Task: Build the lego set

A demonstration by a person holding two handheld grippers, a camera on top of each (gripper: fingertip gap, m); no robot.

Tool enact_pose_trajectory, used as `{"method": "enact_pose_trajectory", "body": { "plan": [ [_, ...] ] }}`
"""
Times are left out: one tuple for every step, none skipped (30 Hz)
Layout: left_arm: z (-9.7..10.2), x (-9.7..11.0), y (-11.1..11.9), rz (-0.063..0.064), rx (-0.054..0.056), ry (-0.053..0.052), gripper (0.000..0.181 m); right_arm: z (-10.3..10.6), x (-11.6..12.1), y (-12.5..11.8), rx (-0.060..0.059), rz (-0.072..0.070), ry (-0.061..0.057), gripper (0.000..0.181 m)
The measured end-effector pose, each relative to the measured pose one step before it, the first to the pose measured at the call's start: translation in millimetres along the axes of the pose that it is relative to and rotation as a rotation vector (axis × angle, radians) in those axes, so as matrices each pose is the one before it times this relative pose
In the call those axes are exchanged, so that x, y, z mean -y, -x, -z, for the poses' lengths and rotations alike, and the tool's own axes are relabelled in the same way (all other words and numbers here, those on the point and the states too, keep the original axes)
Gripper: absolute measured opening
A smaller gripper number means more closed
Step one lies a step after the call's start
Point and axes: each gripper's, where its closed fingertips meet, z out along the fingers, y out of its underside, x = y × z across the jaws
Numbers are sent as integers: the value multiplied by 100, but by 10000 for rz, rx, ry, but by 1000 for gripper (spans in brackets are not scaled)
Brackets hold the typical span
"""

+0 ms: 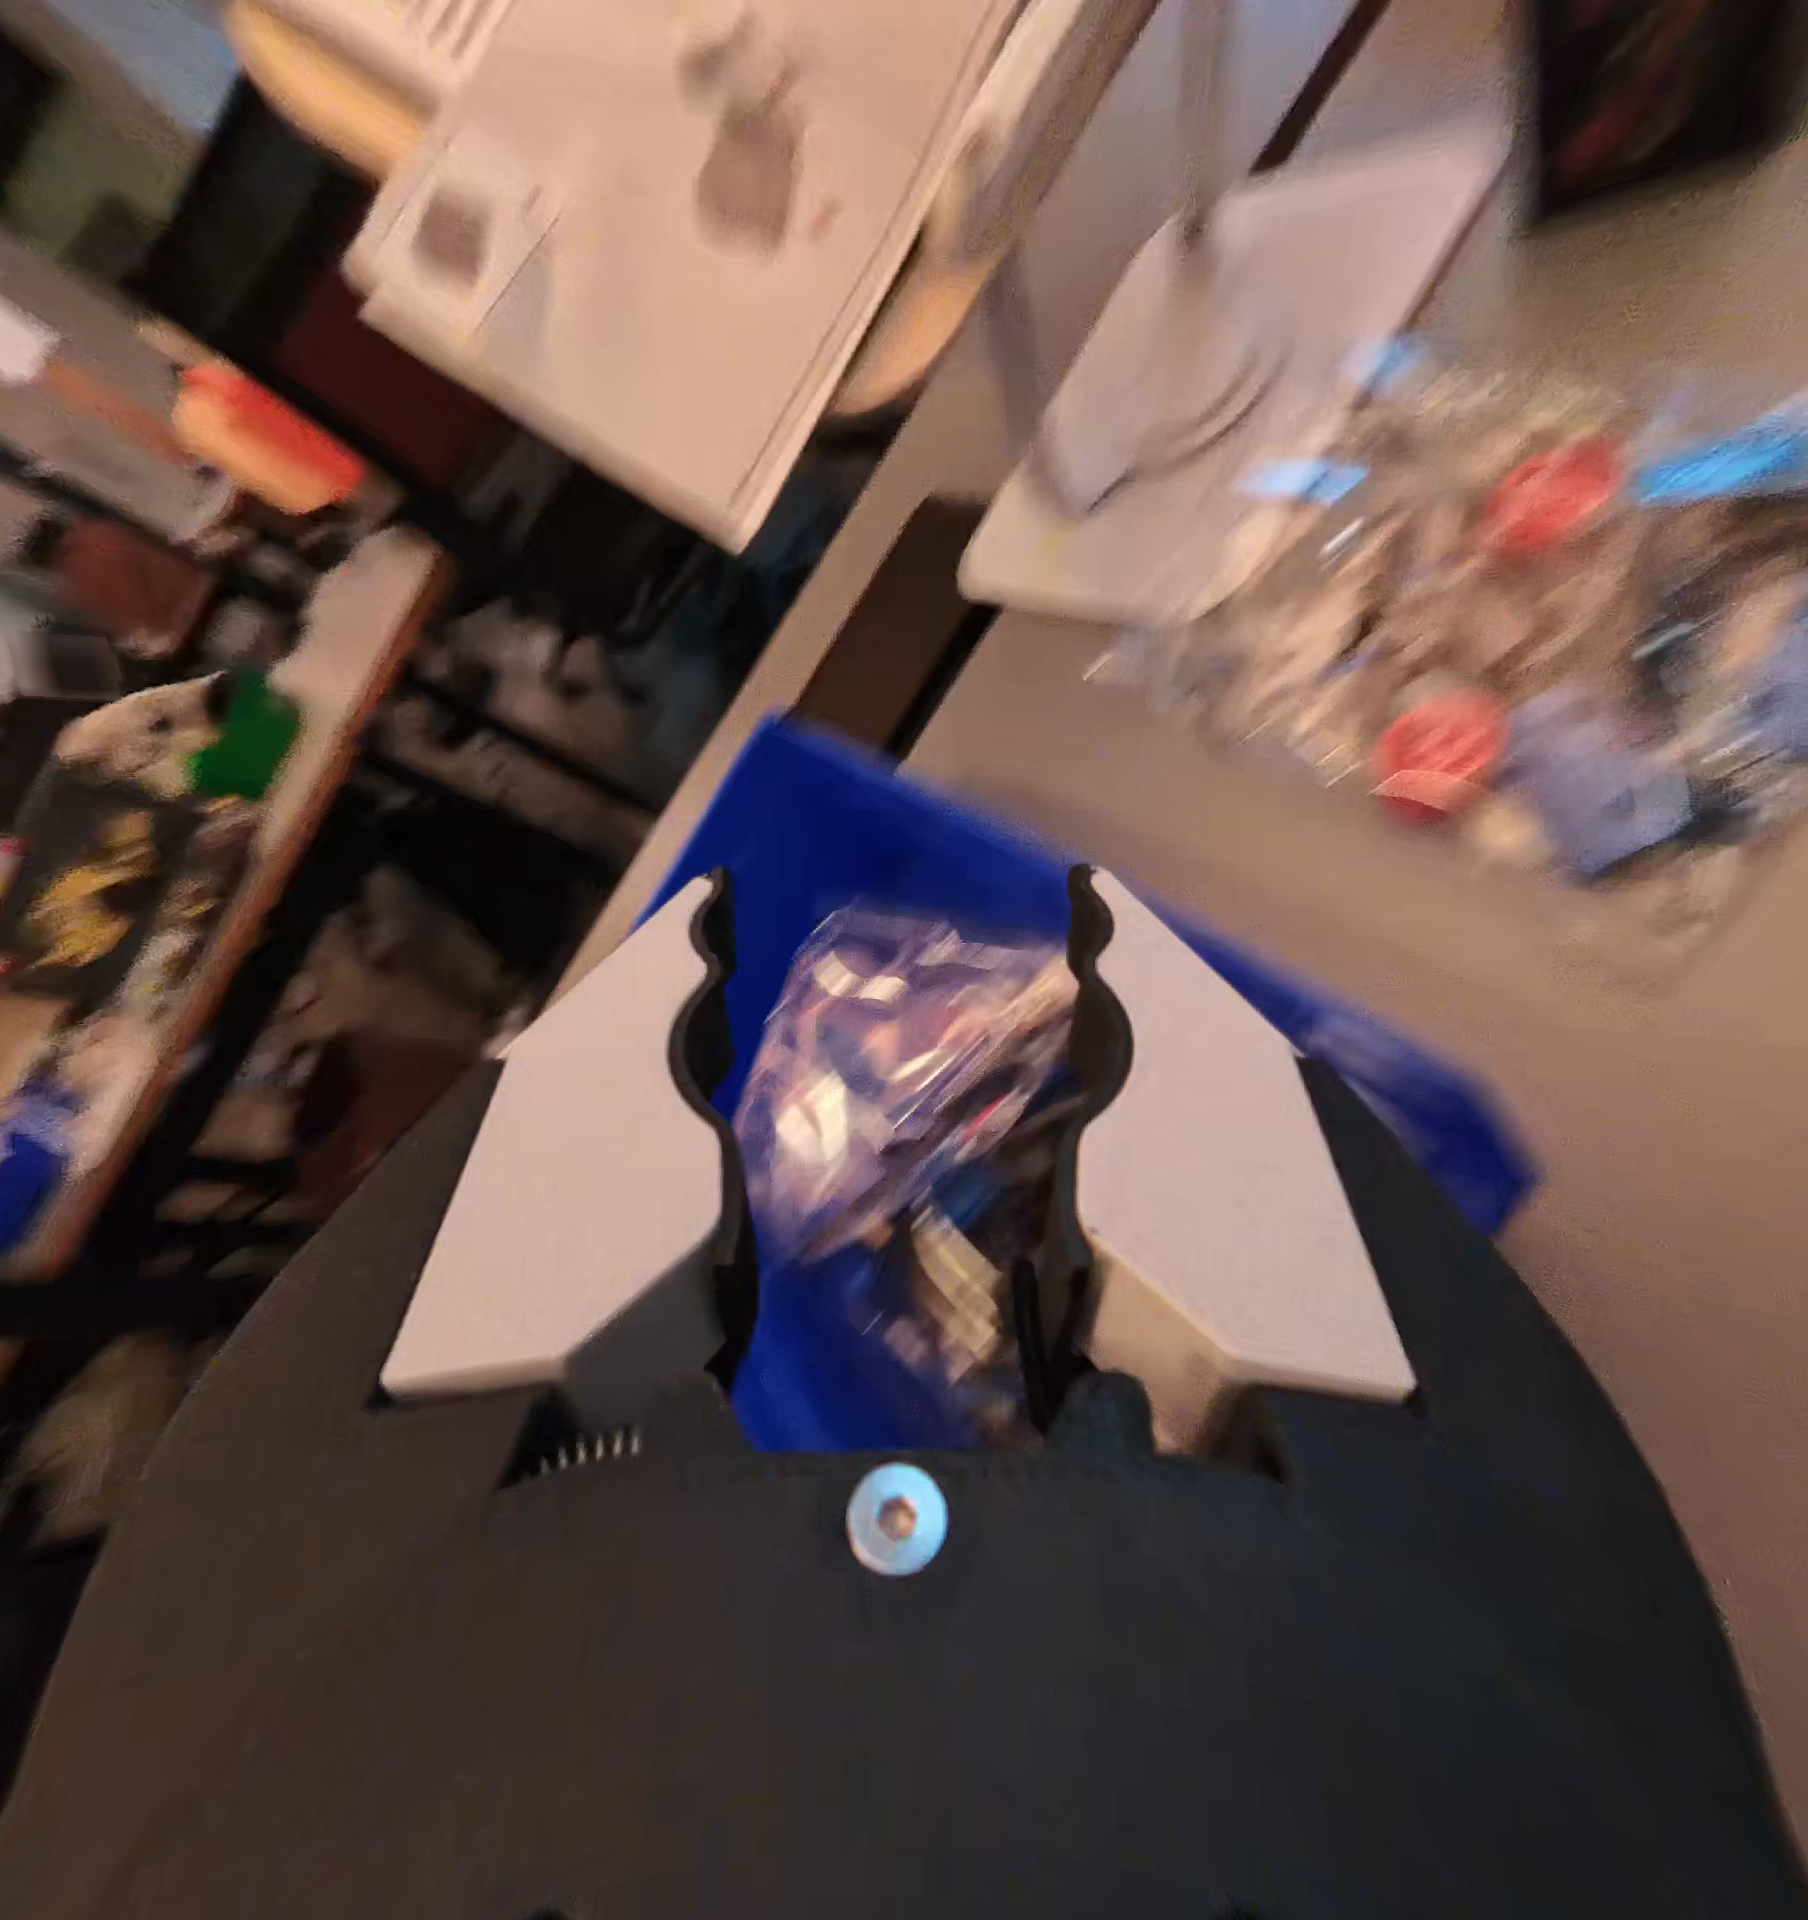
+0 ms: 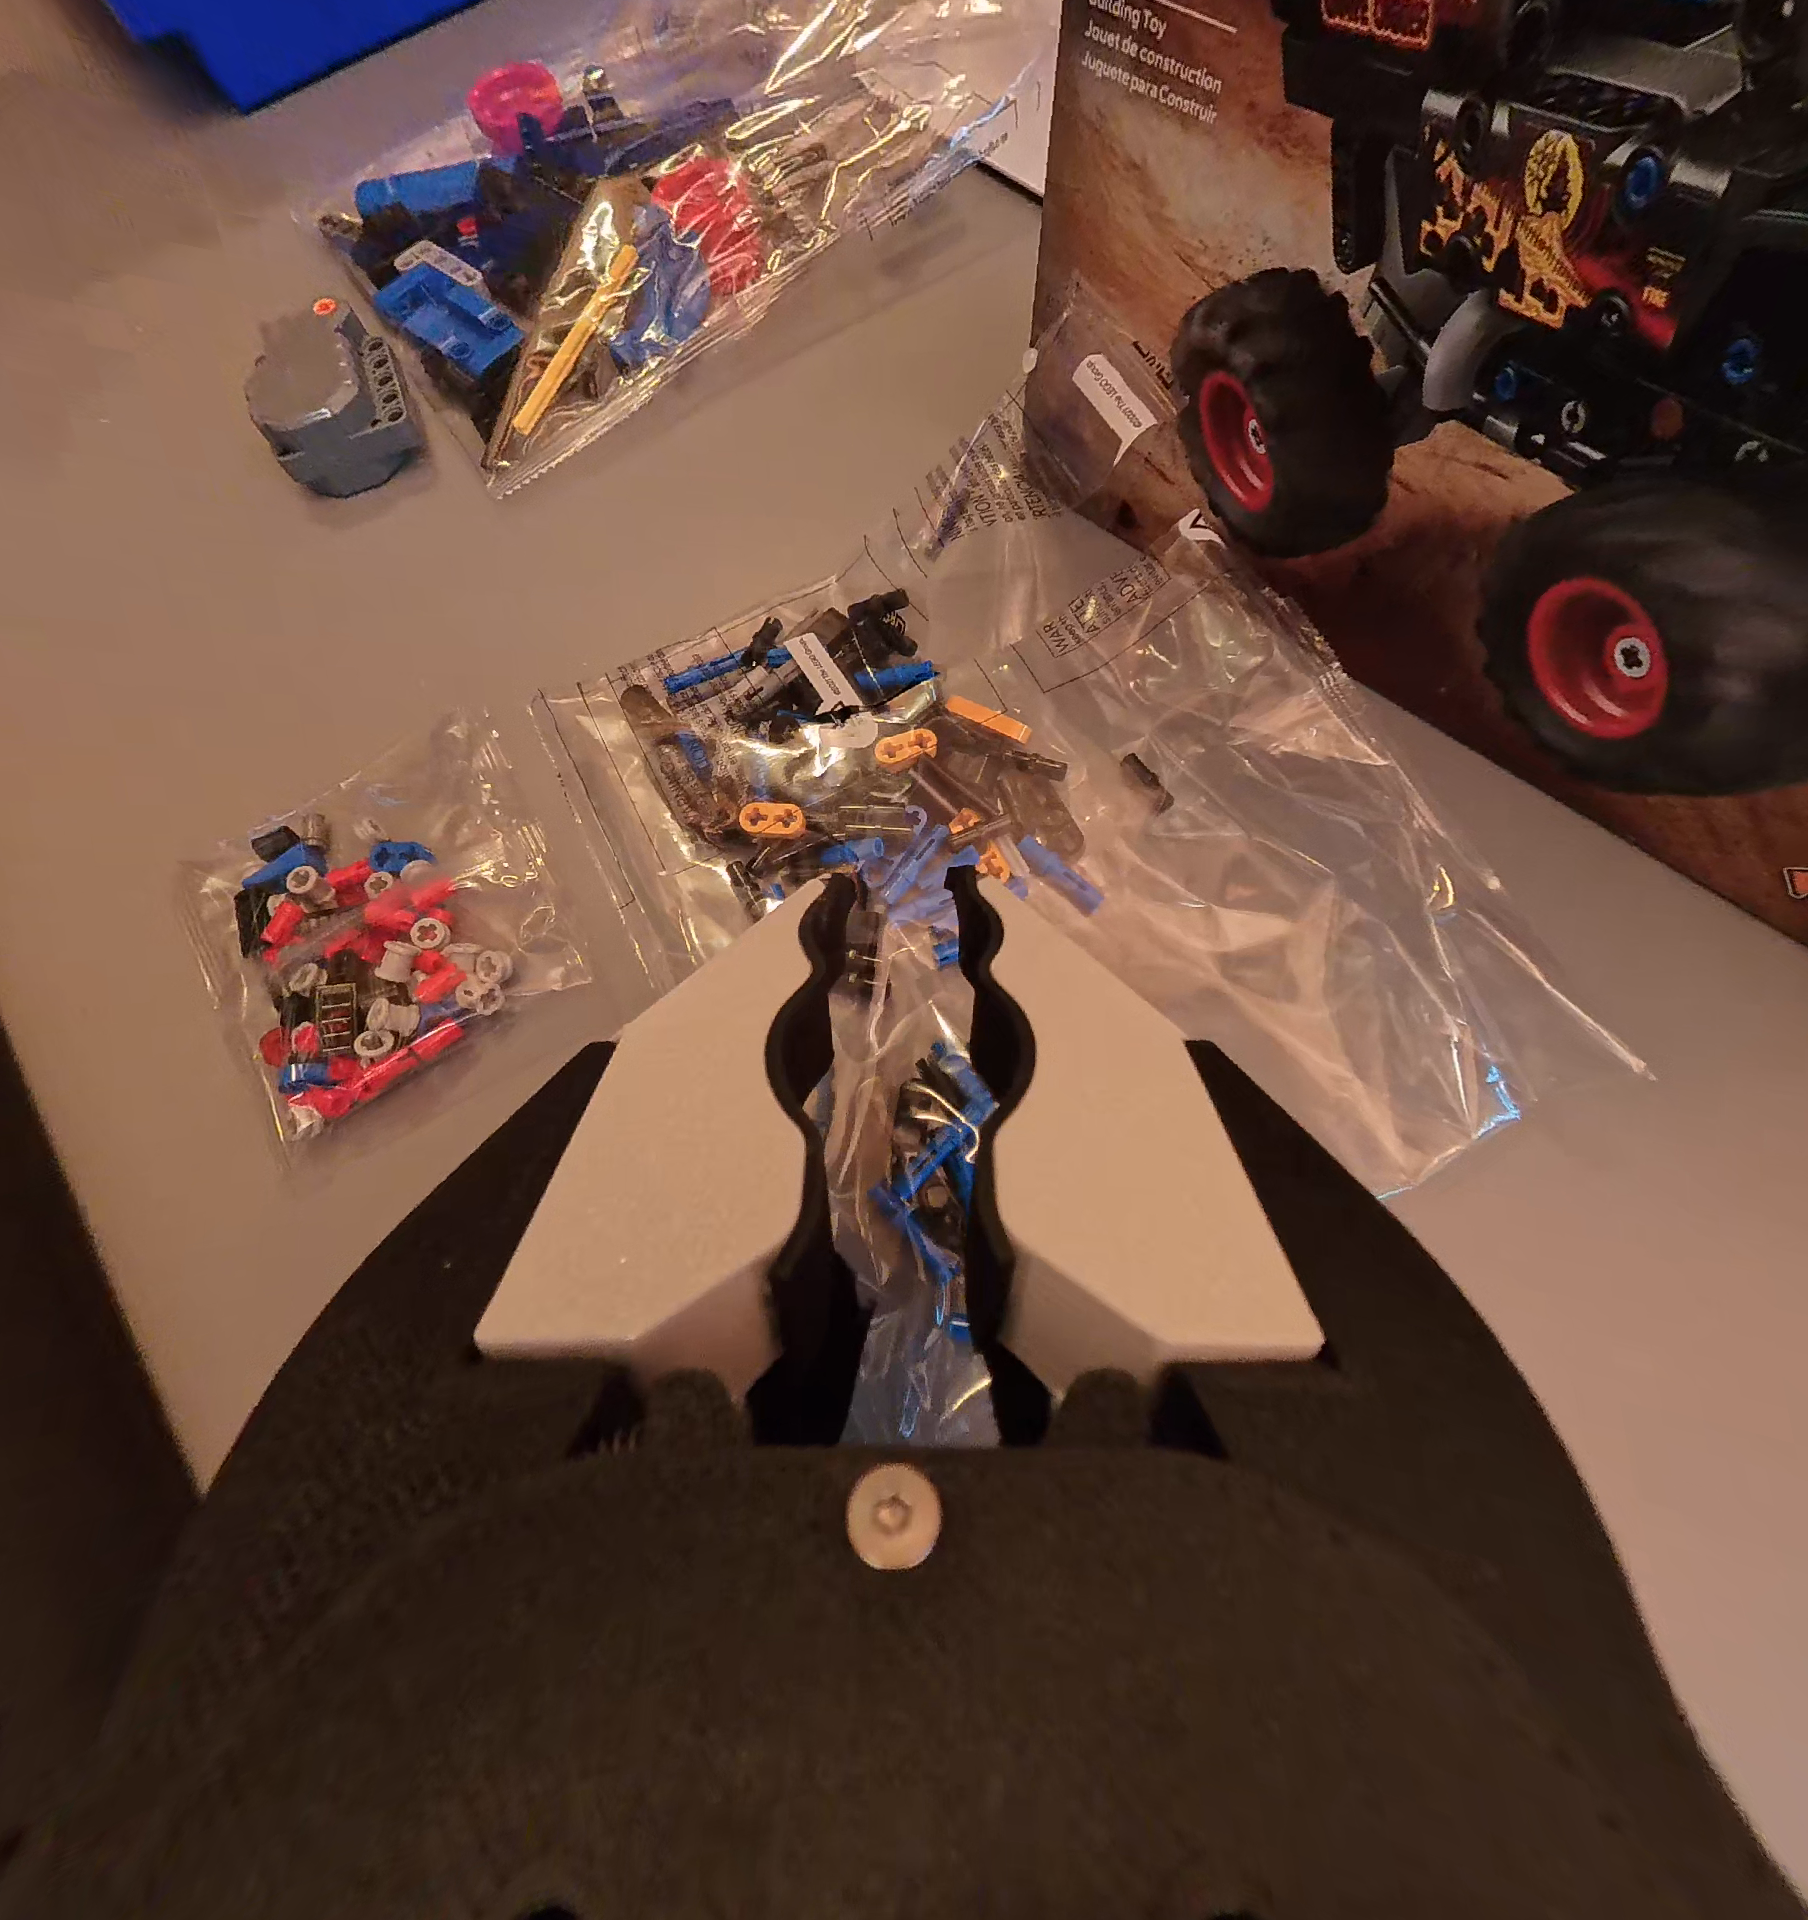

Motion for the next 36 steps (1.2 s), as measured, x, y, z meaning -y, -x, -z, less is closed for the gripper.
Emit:
{"method": "enact_pose_trajectory", "body": {
  "plan": [
    [-769, 1914, -1811, 91, -806, -245, 63, -28, -15, -16, 15, -23, 3, 18],
    [-1365, 1379, -2015, -171, -690, 111, 70, -47, -30, 2, 14, -13, 21, 18],
    [-1700, 1069, -1982, -242, -619, 293, 78, -64, -67, 15, 13, -8, 34, 18],
    [-1910, 961, -1974, -67, -703, 297, 82, -61, -71, 31, 11, -3, 33, 18],
    [-2086, 487, -1766, 52, -712, 466, 84, -37, -56, 18, 6, -1, 25, 18],
    [-2124, 116, -1230, 24, -510, 558, 86, -24, -28, 28, 9, -5, 10, 18],
    [-2037, 144, -1224, 191, -633, 433, 88, -22, -4, 45, 24, -9, -5, 18],
    [-1917, -33, -1063, 313, -680, 455, 88, -21, -11, 72, 28, 1, 0, 18],
    [-1686, -182, -495, 104, -375, 429, 87, -20, -35, 43, 13, 11, 11, 18],
    [-1469, -398, -117, 108, -245, 469, 83, 11, -6, 40, 16, 7, -5, 18],
    [-1352, -549, -249, 203, -349, 516, 79, 7, 45, 72, 41, -6, -31, 18],
    [-1109, -274, -382, 105, -350, 316, 76, 9, 28, 76, 46, -12, -27, 18],
    [-468, 475, 37, 77, -30, -187, 71, 7, -2, 34, 22, -4, -5, 18],
    [49, 397, 71, 44, -2, -156, 58, 8, -2, 10, 10, 7, -5, 18],
    [65, 135, -147, 117, -86, 39, 53, 10, 19, 34, 18, 1, -17, 18],
    [141, 183, -224, -157, 0, -4, 41, 2, 40, 25, 24, -6, -17, 18],
    [219, 239, 192, -184, 306, -103, 24, -15, 17, 40, 30, 1, -6, 18],
    [305, 153, 328, -112, 338, -99, 11, -23, -1, 34, 30, 6, 8, 18],
    [415, 240, 131, -88, 152, -212, 0, -20, -18, 14, 19, 3, 11, 18],
    [434, 283, 125, 13, 109, -258, 0, 6, -15, 6, 13, -2, -1, 18],
    [415, 163, 150, -33, 151, -157, 0, 29, 5, -13, 9, -7, -14, 18],
    [505, 195, 234, -191, 272, -153, 0, 34, 5, -28, 0, -12, -16, 18],
    [655, 218, 316, -205, 349, -144, 0, 46, 8, -43, -8, -14, -16, 18],
    [840, 224, 368, -96, 314, -126, 0, 45, 10, -48, -11, -15, -17, 18],
    [1037, 255, 351, -26, 224, -150, 0, 48, 18, -27, -15, -11, -17, 18],
    [1265, 265, 453, -31, 253, -179, 0, 42, 9, -34, -16, -3, -16, 18],
    [1481, 221, 546, 31, 273, -159, 0, 27, 14, -15, -13, 1, -11, 18],
    [1630, 75, 565, 10, 242, -83, 0, 1, -1, -8, -5, 1, 1, 18],
    [1784, -96, 804, -31, 357, -12, 0, -7, -14, 5, 1, 3, 7, 18],
    [1861, -338, 1140, 39, 466, 46, 0, -24, -15, 17, 10, 0, 8, 18],
    [1790, -597, 1241, 139, 386, 80, 0, -27, -13, 17, 15, 0, 11, 18],
    [1633, -918, 1296, 158, 313, 141, 0, -29, -13, 11, 6, 9, 10, 18],
    [1386, -1272, 1435, 225, 309, 241, 0, -12, 6, -3, -7, 9, 1, 18],
    [1061, -1403, 1582, 232, 376, 211, 0, -2, 51, -17, -14, -1, -13, 19],
    [672, -1449, 1315, 257, 188, 171, 0, 26, 38, -28, -17, -5, -23, 19],
    [246, -1525, 994, 232, 14, 214, 0, 26, 54, -42, -23, -8, -25, 19]
  ]
}}
